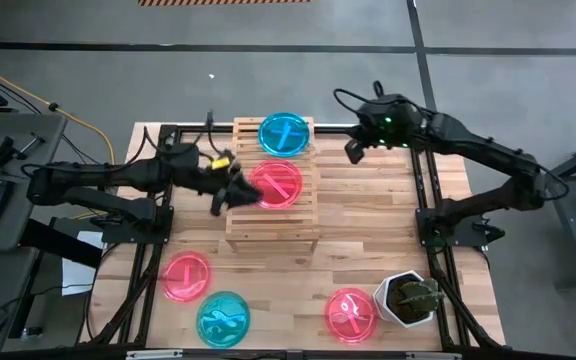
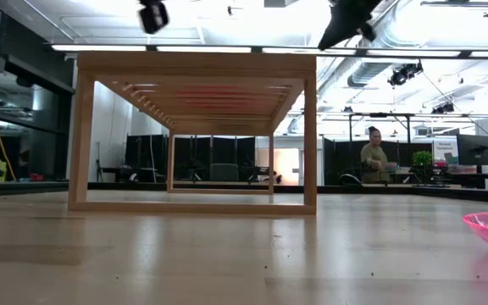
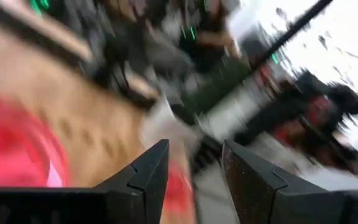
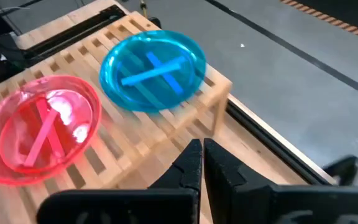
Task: Place and stack plates onto a shelf
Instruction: Stack the pink plate on top of the pink plate on the shelf
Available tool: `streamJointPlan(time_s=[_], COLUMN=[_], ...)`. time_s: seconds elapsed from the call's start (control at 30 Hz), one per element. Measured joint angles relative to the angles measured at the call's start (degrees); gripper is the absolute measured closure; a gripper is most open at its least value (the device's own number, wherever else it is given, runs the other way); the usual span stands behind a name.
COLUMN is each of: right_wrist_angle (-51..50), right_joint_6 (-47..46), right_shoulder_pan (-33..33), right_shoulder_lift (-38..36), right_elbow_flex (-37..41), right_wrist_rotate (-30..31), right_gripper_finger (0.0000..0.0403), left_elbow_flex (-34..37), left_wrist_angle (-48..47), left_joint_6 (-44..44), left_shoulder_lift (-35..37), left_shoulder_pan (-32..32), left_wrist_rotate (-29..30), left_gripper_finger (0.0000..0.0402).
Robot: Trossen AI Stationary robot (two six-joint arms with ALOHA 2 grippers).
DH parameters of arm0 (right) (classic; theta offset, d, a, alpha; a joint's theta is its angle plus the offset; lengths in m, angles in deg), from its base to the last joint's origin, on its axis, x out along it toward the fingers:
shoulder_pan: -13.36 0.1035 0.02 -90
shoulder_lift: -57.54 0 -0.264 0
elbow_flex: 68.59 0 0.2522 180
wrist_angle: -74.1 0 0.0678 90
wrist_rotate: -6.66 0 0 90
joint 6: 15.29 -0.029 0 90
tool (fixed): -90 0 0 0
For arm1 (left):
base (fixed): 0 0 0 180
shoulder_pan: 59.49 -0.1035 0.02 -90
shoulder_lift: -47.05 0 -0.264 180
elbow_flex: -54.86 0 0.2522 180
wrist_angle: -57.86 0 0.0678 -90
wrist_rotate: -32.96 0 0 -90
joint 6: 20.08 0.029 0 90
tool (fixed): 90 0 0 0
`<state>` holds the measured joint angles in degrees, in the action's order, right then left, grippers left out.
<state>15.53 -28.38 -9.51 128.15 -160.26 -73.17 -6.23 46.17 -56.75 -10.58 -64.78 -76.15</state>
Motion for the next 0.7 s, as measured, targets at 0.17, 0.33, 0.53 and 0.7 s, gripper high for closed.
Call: streamJointPlan(time_s=[0.17,0.33,0.53,0.7], right_wrist_angle=[-2.8,-2.9,-3.0,-3.0], right_joint_6=[-2.9,-5.1,-7.1,-7.7], right_shoulder_pan=[0.2,0.4,1.8,3.3], right_shoulder_lift=[-3.3,-3.8,-3.3,-3.0], right_elbow_flex=[0.0,0.0,0.0,0.0], right_wrist_rotate=[1.3,1.4,1.2,1.5], right_gripper_finger=[0.0402,0.0402,0.0402,0.0402], left_elbow_flex=[-7.1,-12.4,-5.0,6.2], left_wrist_angle=[-26.1,-50.0,-61.4,-56.9], left_joint_6=[0.6,9.7,13.6,14.3], left_shoulder_lift=[1.2,-0.8,-3.0,-3.1], left_shoulder_pan=[8.4,20.5,30.8,33.0], left_wrist_rotate=[-1.5,7.6,13.3,11.6], left_gripper_finger=[0.0266,0.0274,0.0275,0.0275])
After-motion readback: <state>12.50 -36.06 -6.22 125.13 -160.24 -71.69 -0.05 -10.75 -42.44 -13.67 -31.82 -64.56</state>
